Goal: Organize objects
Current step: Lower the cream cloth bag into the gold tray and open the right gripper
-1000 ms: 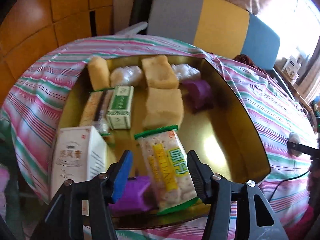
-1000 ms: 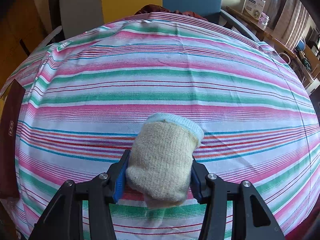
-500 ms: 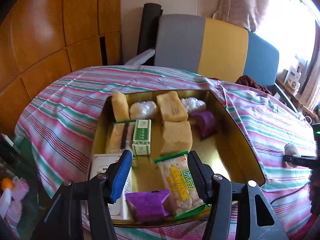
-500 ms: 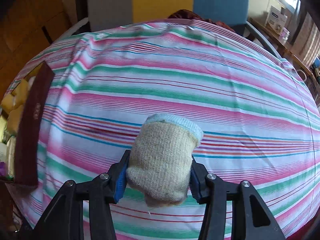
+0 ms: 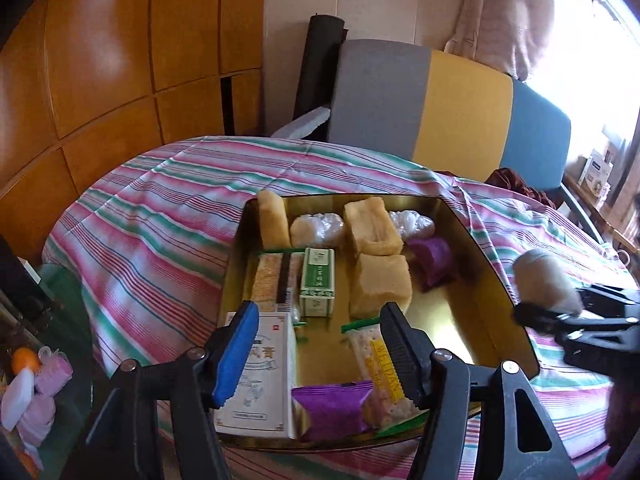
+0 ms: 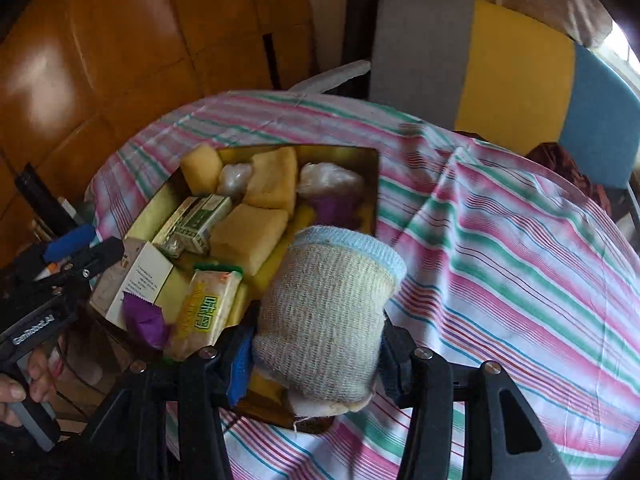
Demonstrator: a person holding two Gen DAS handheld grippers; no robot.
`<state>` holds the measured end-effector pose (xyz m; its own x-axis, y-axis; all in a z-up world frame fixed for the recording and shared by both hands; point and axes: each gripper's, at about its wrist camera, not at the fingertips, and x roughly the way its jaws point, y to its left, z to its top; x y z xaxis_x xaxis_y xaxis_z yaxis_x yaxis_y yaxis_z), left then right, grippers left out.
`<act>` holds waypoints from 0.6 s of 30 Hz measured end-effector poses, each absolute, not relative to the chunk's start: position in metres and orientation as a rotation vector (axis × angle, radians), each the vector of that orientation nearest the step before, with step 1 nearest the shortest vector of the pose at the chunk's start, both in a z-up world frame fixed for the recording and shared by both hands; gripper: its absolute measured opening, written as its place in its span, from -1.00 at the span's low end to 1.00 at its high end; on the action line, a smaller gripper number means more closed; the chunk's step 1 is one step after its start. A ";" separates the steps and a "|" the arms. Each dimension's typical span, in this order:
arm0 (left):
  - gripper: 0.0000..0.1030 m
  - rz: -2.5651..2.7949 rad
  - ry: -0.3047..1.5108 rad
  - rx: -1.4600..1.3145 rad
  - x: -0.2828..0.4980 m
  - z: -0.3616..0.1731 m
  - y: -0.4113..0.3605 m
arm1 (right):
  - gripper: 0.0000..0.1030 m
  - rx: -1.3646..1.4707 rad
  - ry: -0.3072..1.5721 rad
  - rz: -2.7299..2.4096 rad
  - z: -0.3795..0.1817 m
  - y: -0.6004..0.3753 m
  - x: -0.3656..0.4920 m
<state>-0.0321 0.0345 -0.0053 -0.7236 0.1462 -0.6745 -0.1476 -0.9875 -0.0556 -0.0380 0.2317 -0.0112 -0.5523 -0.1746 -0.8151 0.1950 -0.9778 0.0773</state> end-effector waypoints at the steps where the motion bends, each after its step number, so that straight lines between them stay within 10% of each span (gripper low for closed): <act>1: 0.26 2.780 -0.001 -1.088 -0.032 -0.006 0.033 | 0.02 1.375 0.078 -2.594 -0.015 0.223 -0.044; 18: 0.51 2.833 -0.051 -1.131 -0.041 -0.012 0.009 | 0.27 1.412 0.075 -2.710 -0.033 0.212 -0.076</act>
